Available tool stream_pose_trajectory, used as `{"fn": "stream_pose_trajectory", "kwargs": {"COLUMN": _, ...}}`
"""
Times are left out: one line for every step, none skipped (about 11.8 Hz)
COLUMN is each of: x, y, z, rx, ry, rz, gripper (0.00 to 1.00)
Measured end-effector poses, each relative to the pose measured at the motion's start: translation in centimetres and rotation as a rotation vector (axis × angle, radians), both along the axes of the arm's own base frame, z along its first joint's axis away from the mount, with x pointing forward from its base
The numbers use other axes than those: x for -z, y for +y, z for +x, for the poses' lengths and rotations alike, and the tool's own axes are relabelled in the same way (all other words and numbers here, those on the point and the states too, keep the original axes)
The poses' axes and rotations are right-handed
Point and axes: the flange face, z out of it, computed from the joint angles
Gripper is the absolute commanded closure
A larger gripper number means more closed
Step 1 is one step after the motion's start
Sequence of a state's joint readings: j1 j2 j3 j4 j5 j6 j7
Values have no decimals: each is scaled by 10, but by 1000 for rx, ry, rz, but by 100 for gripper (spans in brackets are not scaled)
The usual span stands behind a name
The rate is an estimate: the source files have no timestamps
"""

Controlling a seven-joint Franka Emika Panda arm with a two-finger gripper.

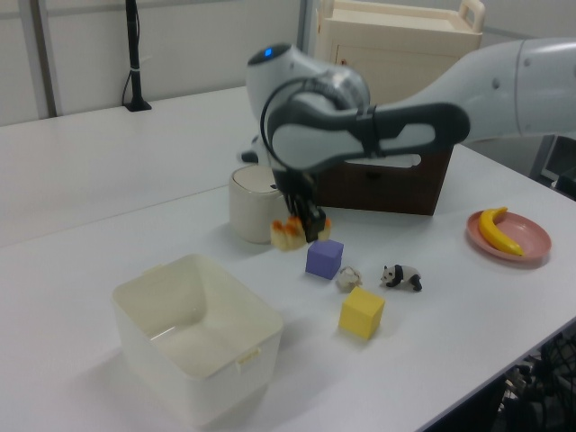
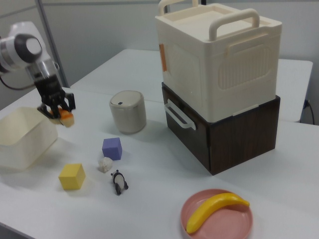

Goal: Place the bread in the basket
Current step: 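Lift the bread roll and carry it over the cream basket, then lower the bread roll into the basket and open the gripper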

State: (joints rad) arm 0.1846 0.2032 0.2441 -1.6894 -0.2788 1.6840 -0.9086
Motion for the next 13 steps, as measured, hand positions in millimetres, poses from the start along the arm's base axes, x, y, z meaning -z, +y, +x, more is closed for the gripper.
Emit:
{"fn": "stream_pose_trajectory", "kwargs": {"x": -16, "y": 9, "z": -3, "rx": 44, "ry": -27, "rz": 10, "gripper": 100}}
{"fn": "stream_pose_trajectory", "kwargs": {"x": -25, "y": 27, "z": -10, "rx": 81, "ry": -53, "rz": 25, "gripper": 100}}
{"fn": "stream_pose_trajectory", "kwargs": {"x": -29, "y": 53, "z": -21, "rx": 126, "ry": -79, "rz": 36, "gripper": 100}}
{"fn": "stream_pose_trajectory", "kwargs": {"x": -32, "y": 79, "z": -35, "rx": 185, "ry": -108, "rz": 44, "gripper": 100}}
{"fn": "stream_pose_trajectory", "kwargs": {"x": -35, "y": 102, "z": -47, "rx": 245, "ry": -138, "rz": 55, "gripper": 100}}
{"fn": "stream_pose_trajectory", "kwargs": {"x": -35, "y": 122, "z": -58, "rx": 308, "ry": -166, "rz": 68, "gripper": 100}}
{"fn": "stream_pose_trajectory", "kwargs": {"x": -33, "y": 135, "z": -65, "rx": 362, "ry": -184, "rz": 77, "gripper": 100}}
{"fn": "stream_pose_trajectory", "kwargs": {"x": -29, "y": 144, "z": -69, "rx": 404, "ry": -182, "rz": 84, "gripper": 100}}
{"fn": "stream_pose_trajectory", "kwargs": {"x": -22, "y": 150, "z": -72, "rx": 427, "ry": -171, "rz": 85, "gripper": 100}}
{"fn": "stream_pose_trajectory", "kwargs": {"x": -15, "y": 156, "z": -74, "rx": 436, "ry": -156, "rz": 85, "gripper": 100}}
{"fn": "stream_pose_trajectory", "kwargs": {"x": -10, "y": 162, "z": -77, "rx": 441, "ry": -142, "rz": 89, "gripper": 100}}
{"fn": "stream_pose_trajectory", "kwargs": {"x": -8, "y": 169, "z": -81, "rx": 450, "ry": -139, "rz": 101, "gripper": 100}}
{"fn": "stream_pose_trajectory", "kwargs": {"x": -7, "y": 177, "z": -84, "rx": 471, "ry": -146, "rz": 116, "gripper": 100}}
